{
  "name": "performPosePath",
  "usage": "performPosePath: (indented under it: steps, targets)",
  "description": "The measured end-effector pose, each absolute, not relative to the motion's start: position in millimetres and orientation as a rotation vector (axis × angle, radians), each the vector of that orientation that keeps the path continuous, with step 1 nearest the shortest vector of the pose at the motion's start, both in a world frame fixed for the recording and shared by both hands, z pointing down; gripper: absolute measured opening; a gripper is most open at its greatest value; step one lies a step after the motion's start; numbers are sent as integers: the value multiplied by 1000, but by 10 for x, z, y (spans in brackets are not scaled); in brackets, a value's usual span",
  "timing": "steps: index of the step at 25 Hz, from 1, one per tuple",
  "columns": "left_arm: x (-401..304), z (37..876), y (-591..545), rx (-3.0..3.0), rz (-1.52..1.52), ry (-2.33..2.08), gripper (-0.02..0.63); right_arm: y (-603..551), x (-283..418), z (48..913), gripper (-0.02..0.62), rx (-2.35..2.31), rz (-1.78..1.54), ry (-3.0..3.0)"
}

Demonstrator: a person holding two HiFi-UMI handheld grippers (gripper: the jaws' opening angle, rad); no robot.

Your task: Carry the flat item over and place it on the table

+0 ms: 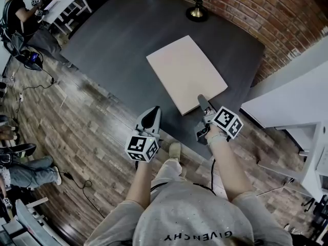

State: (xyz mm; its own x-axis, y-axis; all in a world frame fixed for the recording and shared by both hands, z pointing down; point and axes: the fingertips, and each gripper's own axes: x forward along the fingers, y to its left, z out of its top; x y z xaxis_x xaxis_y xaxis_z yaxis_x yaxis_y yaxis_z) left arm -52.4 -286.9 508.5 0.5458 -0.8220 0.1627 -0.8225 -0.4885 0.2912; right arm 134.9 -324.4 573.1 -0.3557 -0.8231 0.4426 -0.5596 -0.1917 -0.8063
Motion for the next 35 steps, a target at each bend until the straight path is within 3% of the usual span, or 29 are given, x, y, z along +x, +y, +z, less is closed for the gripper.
performPosePath:
  steps: [10,12,35]
  targets:
    - [-430,4989,-2719,2472,-10,-1342,-2,-3031,1452,5605,31,-1626,-1465,1950]
    - [-412,4964,-2694,2473,-18,-1339,-2,-2990,1473,5562,0,-1643,-1420,2011]
    - [-217,4634,-2501,2546,-54,-1331,-2,-2618,1609,4667,-3,-1734,-667,2572]
